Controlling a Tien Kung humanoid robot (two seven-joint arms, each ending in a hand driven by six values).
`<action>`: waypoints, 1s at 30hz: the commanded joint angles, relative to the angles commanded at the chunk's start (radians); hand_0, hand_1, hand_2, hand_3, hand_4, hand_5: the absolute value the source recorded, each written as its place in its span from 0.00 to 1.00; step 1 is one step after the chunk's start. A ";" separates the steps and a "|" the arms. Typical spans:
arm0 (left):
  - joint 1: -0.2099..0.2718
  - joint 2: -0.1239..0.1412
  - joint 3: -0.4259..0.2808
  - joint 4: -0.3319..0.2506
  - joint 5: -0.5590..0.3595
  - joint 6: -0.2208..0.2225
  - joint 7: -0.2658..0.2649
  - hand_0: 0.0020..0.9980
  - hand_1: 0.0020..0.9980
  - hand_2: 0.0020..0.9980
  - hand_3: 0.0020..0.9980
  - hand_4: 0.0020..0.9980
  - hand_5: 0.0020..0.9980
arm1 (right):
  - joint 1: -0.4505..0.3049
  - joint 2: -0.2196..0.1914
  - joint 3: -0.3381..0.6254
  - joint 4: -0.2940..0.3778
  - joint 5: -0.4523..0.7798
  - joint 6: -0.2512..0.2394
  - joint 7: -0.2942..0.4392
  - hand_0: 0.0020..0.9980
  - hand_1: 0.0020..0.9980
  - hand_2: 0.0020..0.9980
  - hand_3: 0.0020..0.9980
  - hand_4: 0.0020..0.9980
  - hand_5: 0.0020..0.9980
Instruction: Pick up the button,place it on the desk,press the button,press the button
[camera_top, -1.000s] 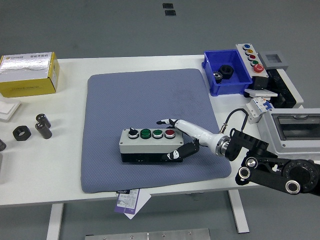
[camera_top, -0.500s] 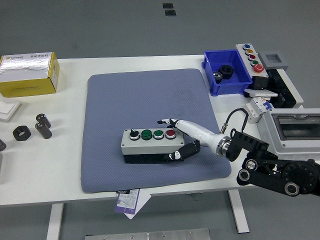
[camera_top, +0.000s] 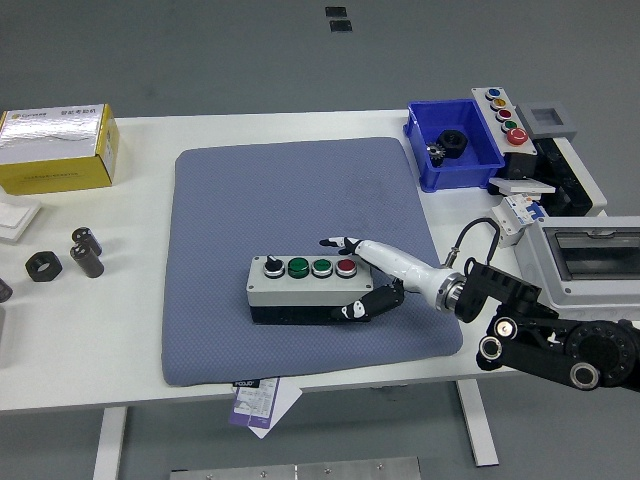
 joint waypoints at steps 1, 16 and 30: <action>0.000 0.000 0.000 0.000 0.001 0.000 0.000 0.72 0.70 0.62 0.62 0.71 0.23 | 0.000 -0.001 0.001 0.000 -0.002 0.000 -0.001 0.92 0.92 0.99 0.98 0.56 0.00; -0.003 0.000 0.000 0.000 0.005 -0.002 0.000 0.72 0.70 0.62 0.62 0.71 0.22 | -0.008 -0.021 0.029 -0.009 0.117 0.062 0.032 1.00 0.98 1.00 1.00 0.68 0.07; -0.010 -0.001 0.001 0.002 0.009 -0.004 -0.001 0.72 0.70 0.61 0.61 0.70 0.22 | -0.008 -0.017 0.020 -0.043 0.098 0.035 0.052 1.00 0.99 1.00 1.00 0.83 0.26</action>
